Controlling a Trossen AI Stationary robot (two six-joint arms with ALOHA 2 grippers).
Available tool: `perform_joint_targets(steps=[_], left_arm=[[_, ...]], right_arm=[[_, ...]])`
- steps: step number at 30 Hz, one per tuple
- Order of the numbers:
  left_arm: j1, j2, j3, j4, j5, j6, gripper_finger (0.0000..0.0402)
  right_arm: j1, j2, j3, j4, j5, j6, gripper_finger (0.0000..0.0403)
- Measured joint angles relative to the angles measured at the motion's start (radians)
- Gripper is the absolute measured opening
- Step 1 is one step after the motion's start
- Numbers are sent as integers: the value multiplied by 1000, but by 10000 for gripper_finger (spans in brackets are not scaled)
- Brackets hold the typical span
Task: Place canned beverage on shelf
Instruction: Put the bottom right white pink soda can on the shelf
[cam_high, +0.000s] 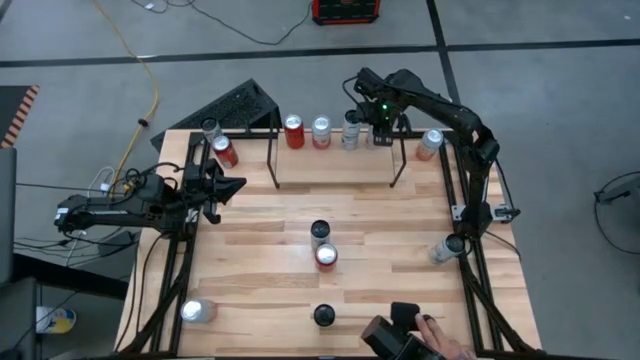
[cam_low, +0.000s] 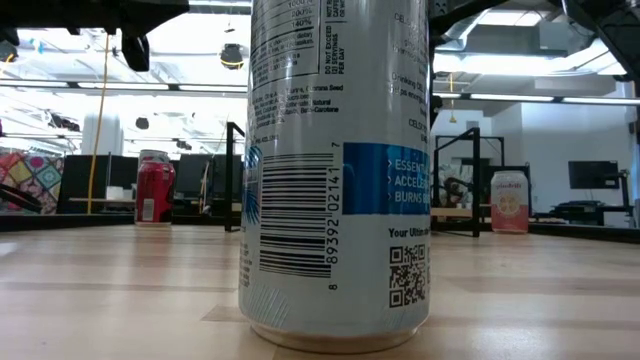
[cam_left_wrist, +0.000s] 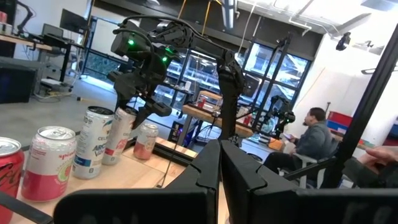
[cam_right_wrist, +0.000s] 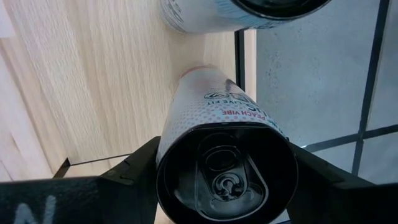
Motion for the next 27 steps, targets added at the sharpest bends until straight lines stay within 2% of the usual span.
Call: perform_joint_targets(steps=[13,27], left_arm=[[0,0,0,2,0,-1,0],[0,0,0,3,-9,-1,0]], right_arm=[[0,0,0,1,0,15,264],[0,-51,-24,39,24,13,351]])
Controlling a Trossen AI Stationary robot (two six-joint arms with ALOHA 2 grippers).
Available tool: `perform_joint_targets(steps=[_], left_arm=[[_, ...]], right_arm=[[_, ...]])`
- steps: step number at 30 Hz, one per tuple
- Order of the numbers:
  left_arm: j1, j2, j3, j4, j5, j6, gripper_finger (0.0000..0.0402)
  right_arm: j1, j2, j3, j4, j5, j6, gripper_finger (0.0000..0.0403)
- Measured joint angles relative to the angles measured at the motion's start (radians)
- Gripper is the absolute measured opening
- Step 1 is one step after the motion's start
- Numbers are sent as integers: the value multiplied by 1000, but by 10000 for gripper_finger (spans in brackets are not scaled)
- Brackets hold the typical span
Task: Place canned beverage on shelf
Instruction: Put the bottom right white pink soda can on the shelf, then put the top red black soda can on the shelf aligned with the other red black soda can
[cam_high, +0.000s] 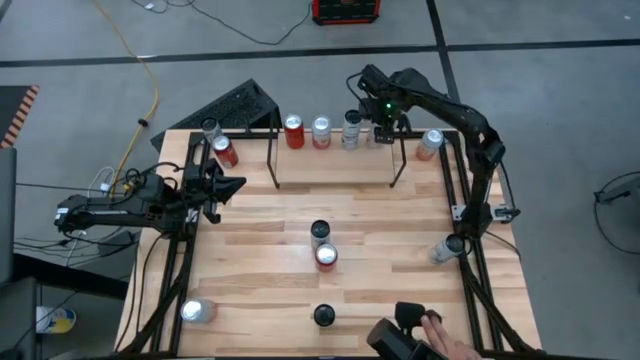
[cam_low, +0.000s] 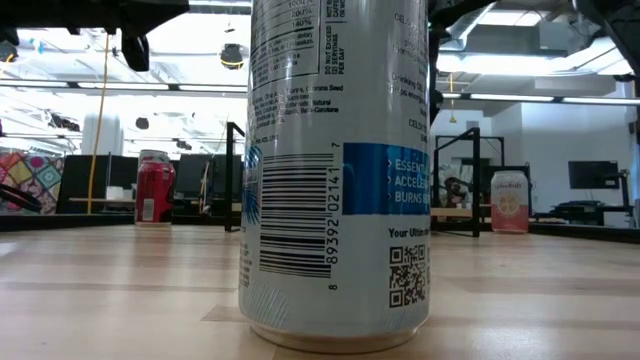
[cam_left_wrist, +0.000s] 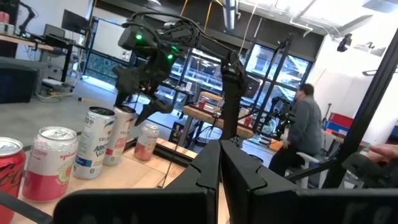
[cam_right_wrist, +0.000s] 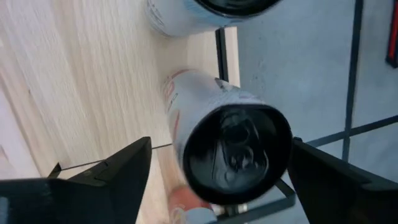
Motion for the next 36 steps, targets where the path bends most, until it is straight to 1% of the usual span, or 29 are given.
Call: perform_joint_targets(steps=[5,12,14,19,24,26,28,29,31,32,35,36], left_arm=[[0,0,0,9,-4,9,0],[0,0,0,9,-4,2,0],[0,0,0,9,-4,1,0],[0,0,0,8,-7,2,0],[0,0,0,7,-11,12,0],[0,0,0,3,-13,25,0],[0,0,0,-4,-13,28,0],[0,0,0,-8,-13,29,0],[0,0,0,-21,-13,29,0],[0,0,0,-31,-13,28,0],[0,0,0,-62,-13,11,0],[0,0,0,-72,-12,3,0]], right_arm=[[0,-36,-7,10,0,-13,363],[0,-51,-7,26,4,-43,364],[0,-51,-7,26,24,-61,363],[16,-57,-7,35,117,-65,363],[52,-126,-8,37,138,-50,355],[74,-164,-8,29,152,-16,348],[103,-206,-7,-1,153,55,340],[119,-230,-7,-22,142,106,337],[149,-270,-7,-61,52,238,330],[165,-290,-7,-80,-29,311,327],[225,-354,-32,-92,-325,501,319],[258,-377,-48,-93,-393,548,316]])
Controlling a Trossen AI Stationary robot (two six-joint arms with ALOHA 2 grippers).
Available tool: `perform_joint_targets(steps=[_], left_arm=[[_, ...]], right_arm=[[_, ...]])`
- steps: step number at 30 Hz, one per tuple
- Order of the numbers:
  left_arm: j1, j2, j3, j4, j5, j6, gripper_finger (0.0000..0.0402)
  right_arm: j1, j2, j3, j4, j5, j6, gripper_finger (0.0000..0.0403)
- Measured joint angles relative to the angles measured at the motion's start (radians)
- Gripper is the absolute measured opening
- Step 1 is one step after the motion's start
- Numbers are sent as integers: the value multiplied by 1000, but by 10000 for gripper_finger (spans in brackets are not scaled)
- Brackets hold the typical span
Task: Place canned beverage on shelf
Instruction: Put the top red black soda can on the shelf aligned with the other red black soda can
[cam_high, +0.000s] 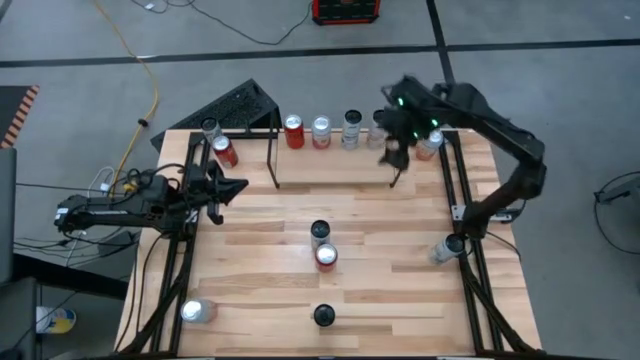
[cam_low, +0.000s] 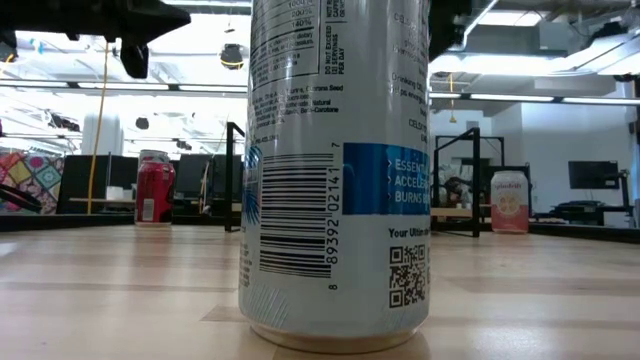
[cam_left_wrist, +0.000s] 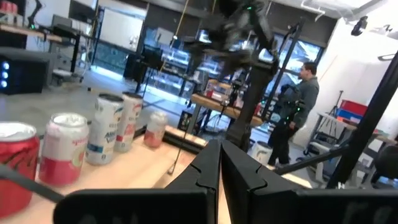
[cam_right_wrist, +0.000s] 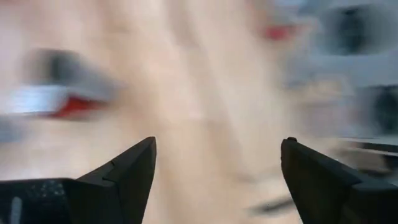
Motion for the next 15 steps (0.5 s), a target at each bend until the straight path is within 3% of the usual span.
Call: perform_joint_targets(steps=[3,6,11,15], left_arm=[[0,0,0,-20,42,-17,0],[0,0,0,-40,136,-18,0],[0,-1,0,-119,287,-10,0],[0,0,0,-185,271,12,0]], right_arm=[[154,-63,-74,17,-52,155,307],[341,-124,-184,88,20,362,298],[679,-199,-404,360,318,708,294],[878,-177,-538,605,573,779,293]])
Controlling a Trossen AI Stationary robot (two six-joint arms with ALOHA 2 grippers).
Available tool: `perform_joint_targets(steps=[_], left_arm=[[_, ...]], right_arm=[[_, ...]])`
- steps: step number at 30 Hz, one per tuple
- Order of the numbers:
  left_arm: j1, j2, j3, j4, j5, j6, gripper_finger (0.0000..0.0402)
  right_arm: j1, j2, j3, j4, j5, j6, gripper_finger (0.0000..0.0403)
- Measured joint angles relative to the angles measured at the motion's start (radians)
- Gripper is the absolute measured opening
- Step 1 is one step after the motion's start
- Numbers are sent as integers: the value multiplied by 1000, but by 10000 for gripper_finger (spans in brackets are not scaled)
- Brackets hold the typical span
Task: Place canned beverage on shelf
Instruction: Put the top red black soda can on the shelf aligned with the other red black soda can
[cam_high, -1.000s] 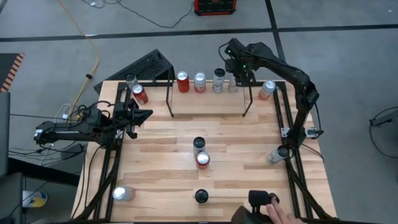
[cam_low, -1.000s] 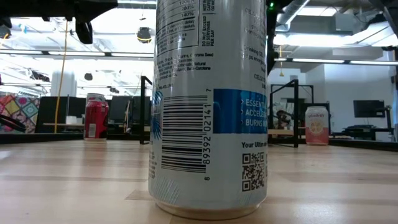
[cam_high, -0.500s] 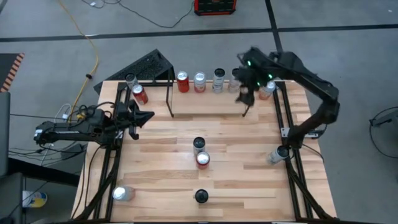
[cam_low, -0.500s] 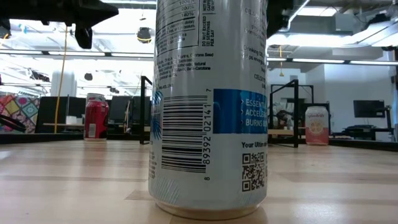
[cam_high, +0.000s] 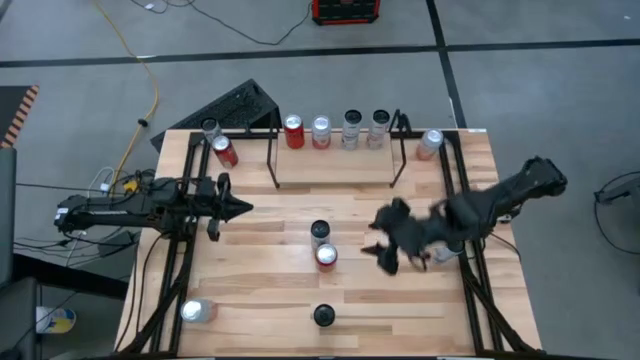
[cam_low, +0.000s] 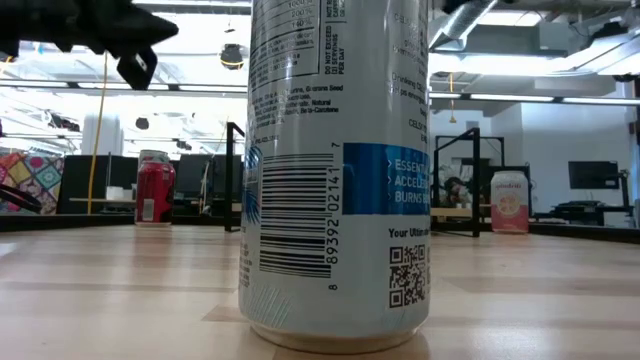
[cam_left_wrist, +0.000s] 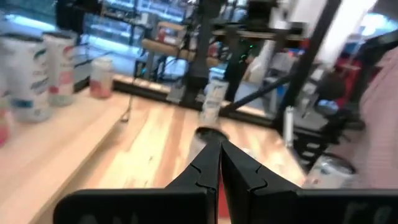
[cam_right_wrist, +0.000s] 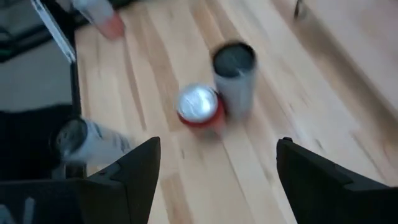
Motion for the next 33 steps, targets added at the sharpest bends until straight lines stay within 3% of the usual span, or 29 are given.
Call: perform_joint_targets(steps=[4,8,18,28,33], left_arm=[[0,0,0,-36,-135,38,0],[0,9,0,-45,-258,40,0],[54,111,38,-83,-393,-34,0],[160,275,165,-176,-366,-81,0],[202,317,270,-311,-375,-18,0]], right_arm=[[93,68,-57,163,243,-4,293],[114,162,-58,225,362,-5,293],[104,312,-54,185,338,-5,291],[156,155,-52,-204,390,-18,290],[154,51,-52,-294,393,92,290]])
